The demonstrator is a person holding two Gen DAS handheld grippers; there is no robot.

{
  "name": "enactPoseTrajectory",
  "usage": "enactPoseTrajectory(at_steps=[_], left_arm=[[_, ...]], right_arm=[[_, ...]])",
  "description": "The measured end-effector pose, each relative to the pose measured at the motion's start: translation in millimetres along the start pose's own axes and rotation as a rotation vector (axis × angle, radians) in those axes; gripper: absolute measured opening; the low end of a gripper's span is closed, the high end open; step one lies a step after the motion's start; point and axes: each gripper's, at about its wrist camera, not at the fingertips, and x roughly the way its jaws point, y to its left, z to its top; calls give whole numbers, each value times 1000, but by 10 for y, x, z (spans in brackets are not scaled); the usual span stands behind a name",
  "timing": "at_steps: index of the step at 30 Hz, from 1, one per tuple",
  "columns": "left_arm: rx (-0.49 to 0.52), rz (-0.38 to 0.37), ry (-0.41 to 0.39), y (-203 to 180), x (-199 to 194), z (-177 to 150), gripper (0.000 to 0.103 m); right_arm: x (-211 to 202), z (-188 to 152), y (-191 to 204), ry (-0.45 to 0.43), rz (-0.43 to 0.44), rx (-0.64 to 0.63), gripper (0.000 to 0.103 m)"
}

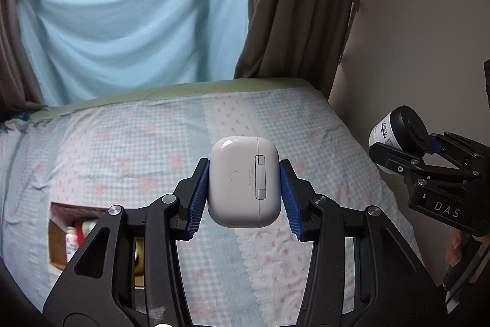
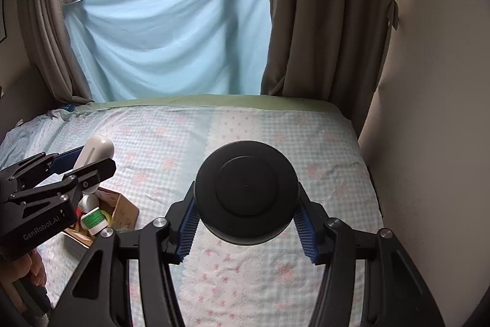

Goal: Organize rigid objects
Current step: 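Carry the earbud case and black-lidded jar into the cardboard box and release both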

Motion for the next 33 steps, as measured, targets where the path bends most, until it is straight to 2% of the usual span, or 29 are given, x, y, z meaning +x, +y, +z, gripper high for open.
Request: enactPoseTrajectory(at_steps=[9,18,26,33], left_arm=[[-65,23,16,982,-660,-351,41],[-22,8,75,2198,-852,-662,41],[-55,-7,170,3057,-556,-938,41],[-132,-14,259,3534,-4,-1270,41]], right_arm=[[-201,-24,1142,19,84,-58,52],[70,-118,2255,74,105,40,52],[591,-317,2964,174,111,113,52],[1207,-489,3214,272,111,128,52]])
